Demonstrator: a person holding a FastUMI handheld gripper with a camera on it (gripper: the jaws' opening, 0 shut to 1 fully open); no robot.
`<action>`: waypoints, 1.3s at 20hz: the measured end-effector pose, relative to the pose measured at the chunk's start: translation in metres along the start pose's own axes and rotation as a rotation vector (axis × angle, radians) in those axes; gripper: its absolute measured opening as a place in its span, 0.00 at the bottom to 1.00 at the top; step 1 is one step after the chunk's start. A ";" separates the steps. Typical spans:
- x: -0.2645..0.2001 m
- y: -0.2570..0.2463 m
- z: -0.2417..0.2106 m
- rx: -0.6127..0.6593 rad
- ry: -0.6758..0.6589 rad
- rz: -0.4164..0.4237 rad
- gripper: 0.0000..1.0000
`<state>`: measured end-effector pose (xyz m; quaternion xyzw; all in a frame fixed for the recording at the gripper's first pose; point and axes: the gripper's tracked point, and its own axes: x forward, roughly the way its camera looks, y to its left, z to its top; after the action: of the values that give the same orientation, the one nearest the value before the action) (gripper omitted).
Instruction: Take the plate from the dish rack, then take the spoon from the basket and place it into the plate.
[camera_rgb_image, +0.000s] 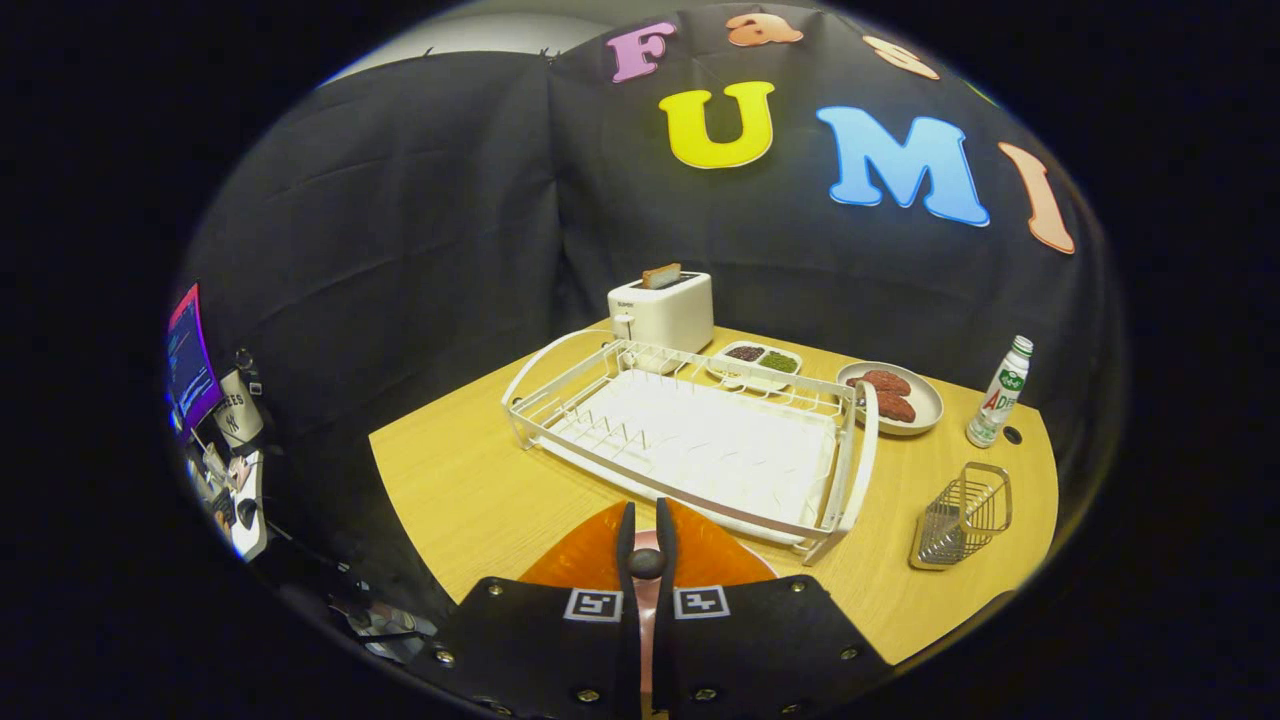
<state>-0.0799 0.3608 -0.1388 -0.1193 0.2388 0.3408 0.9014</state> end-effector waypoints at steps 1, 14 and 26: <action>0.006 0.003 -0.001 -0.012 0.007 0.005 0.04; 0.010 -0.004 0.009 -0.072 -0.004 -0.008 0.15; -0.085 -0.099 0.099 0.063 -0.250 -0.242 0.15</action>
<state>-0.0348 0.2776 -0.0055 -0.0756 0.1194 0.2345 0.9618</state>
